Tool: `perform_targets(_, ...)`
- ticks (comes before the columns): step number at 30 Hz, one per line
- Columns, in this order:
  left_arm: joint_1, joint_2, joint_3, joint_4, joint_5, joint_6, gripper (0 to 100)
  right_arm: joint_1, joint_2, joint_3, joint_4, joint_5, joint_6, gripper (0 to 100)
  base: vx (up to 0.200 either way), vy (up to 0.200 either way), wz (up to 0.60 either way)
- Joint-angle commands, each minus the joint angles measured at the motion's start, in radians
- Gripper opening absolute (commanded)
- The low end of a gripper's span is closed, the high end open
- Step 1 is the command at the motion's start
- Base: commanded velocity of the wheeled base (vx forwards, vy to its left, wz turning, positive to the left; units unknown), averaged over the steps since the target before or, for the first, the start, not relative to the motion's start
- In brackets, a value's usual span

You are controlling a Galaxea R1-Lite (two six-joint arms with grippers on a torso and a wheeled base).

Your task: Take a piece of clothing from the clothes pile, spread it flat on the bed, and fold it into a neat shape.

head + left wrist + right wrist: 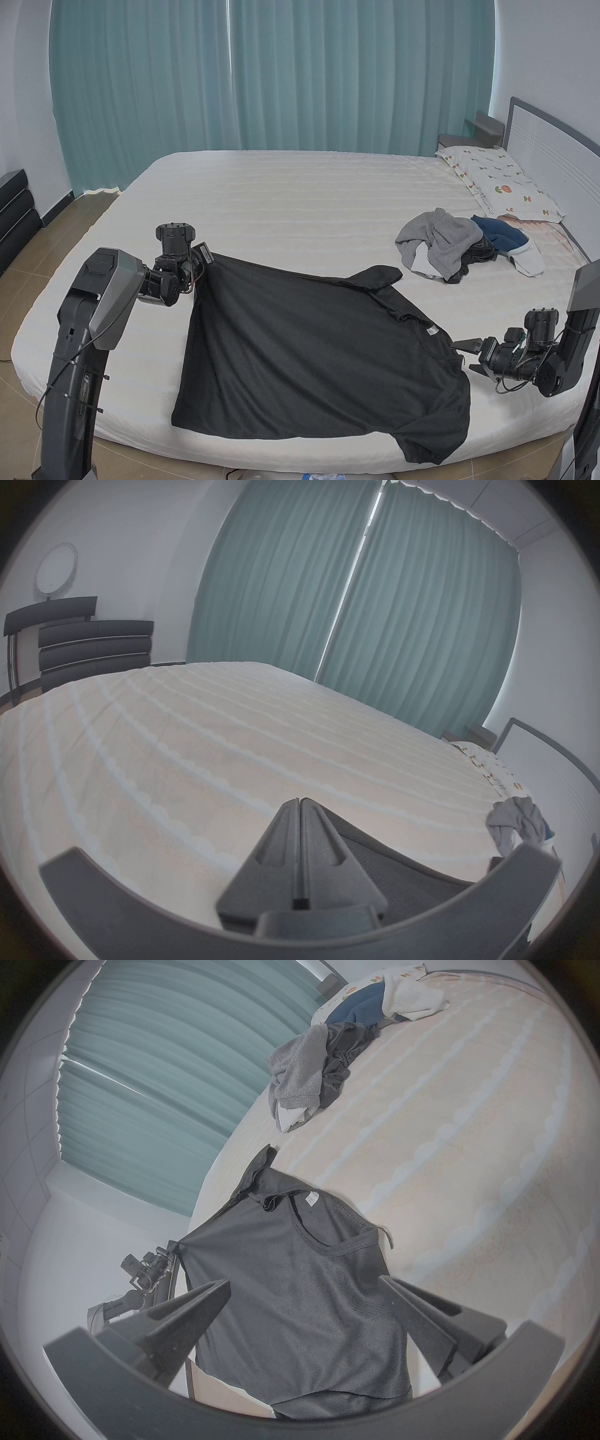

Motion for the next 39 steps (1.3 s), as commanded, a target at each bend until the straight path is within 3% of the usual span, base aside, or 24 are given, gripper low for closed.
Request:
perform_targets(1, 0.000, 0.038, -0.001, 0.015, 0.001, 0.000, 100, 0.000, 0.002, -0.001, -0.001, 0.000, 0.000, 100, 0.000, 0.000, 0.00)
perform_targets(8, 0.004, 0.031, 0.016, 0.046, 0.002, -0.036, 100, 0.000, -0.002, -0.006, -0.013, 0.000, 0.000, 100, 0.000, 0.000, 0.00)
perform_targets(12, 0.009, -0.054, 0.109, 0.054, -0.007, -0.100, 100, 0.012, 0.002, -0.016, -0.062, -0.009, 0.014, 100, 0.000, 0.000, 0.00)
perform_targets(13, 0.010, -0.123, 0.209, 0.048, -0.037, -0.119, 100, 0.034, 0.004, -0.032, -0.065, -0.034, 0.015, 100, 0.000, 0.000, 0.00)
perform_targets(18, 0.012, -0.264, 0.387, 0.034, -0.123, -0.137, 100, 0.115, 0.007, -0.158, -0.030, -0.163, 0.018, 100, 0.000, 0.000, 0.00)
perform_targets(23, 0.009, -0.351, 0.527, 0.011, -0.131, -0.234, 100, 0.235, 0.035, -0.302, 0.098, -0.222, 0.046, 100, 0.000, 0.000, 0.00)
perform_targets(28, 0.009, -0.402, 0.732, -0.083, -0.143, -0.260, 100, 0.299, 0.111, -0.464, 0.208, -0.258, 0.091, 100, 0.000, 0.000, 0.00)
perform_targets(30, 0.007, -0.407, 0.778, -0.110, -0.151, -0.269, 100, 0.308, 0.125, -0.490, 0.234, -0.264, 0.095, 100, 0.000, 0.000, 0.00)
perform_targets(31, 0.004, -0.420, 0.879, -0.195, -0.162, -0.304, 100, 0.328, 0.151, -0.549, 0.286, -0.276, 0.118, 100, 0.000, 0.000, 0.00)
perform_targets(34, -0.002, -0.428, 0.982, -0.293, -0.163, -0.366, 100, 0.350, 0.183, -0.625, 0.332, -0.287, 0.161, 100, 0.000, 0.000, 0.00)
perform_targets(39, -0.016, -0.436, 1.082, -0.350, -0.163, -0.444, 100, 0.373, 0.257, -0.776, 0.441, -0.337, 0.183, 100, 0.000, 0.000, 0.00)
